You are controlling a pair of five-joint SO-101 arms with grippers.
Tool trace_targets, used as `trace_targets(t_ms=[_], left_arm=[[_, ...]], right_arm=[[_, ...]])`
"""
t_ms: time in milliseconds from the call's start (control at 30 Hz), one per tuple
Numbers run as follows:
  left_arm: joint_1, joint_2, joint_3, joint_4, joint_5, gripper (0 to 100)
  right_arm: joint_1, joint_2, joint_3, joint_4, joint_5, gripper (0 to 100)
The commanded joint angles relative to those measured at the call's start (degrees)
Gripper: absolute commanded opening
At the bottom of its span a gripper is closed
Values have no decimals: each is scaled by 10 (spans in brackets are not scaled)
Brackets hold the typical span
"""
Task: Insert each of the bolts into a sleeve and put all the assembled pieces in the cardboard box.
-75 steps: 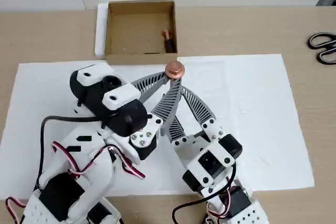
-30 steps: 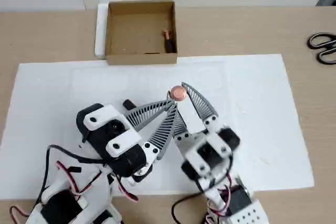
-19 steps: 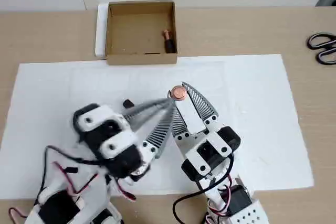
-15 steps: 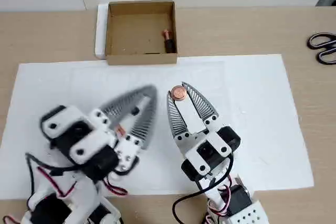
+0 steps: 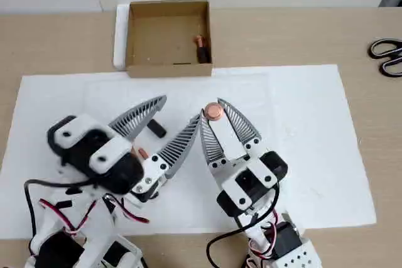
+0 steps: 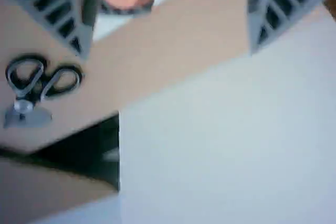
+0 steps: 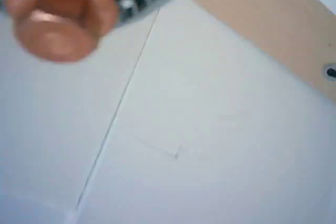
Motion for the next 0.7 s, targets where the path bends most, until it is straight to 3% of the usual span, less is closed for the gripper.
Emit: trace_targets(t_ms=[0,100,200,367,667], left_arm=[[-63,-2,24,23,-1,191],[-154,-28,61,5,1,190],[-211,-80,164,-63,3,172],[-218,-222,376,-171,3,100],[-215,-212,435,-218,55,6]], right_arm=[[10,-7,-18,60,2,5],[28,-7,-57,125,1,5],[36,-7,-83,172,1,5],[39,-7,-90,209,1,5],[65,-7,-75,213,1,4]])
